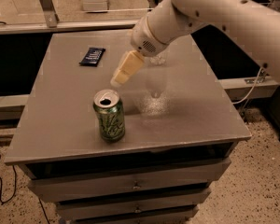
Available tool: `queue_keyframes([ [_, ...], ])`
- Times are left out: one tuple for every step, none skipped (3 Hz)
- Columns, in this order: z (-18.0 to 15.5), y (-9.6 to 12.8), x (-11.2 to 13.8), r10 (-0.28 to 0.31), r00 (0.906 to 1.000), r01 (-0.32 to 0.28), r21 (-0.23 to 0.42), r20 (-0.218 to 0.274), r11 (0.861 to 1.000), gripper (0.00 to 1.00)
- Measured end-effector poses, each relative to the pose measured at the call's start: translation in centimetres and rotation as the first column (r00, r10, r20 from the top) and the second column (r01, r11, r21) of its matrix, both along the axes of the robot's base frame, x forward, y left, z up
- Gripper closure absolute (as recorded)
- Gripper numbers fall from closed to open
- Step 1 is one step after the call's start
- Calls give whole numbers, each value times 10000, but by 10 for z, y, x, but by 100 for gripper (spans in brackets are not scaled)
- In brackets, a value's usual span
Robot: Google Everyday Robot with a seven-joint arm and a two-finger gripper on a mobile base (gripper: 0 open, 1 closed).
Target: Move rxbar blueberry near water bottle
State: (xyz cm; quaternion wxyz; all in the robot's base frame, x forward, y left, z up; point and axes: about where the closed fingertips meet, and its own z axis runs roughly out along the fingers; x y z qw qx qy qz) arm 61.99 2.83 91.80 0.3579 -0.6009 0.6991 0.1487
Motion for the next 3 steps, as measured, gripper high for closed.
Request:
queue_keyframes([
  [-17,27,38,-169,9999,167,859,12,9962,0],
  [-37,51,75,-882,9958,908,1603,-235,9829,0],
  [-51,77,105,-2169,9748,2233,2219,-530,9492,0],
])
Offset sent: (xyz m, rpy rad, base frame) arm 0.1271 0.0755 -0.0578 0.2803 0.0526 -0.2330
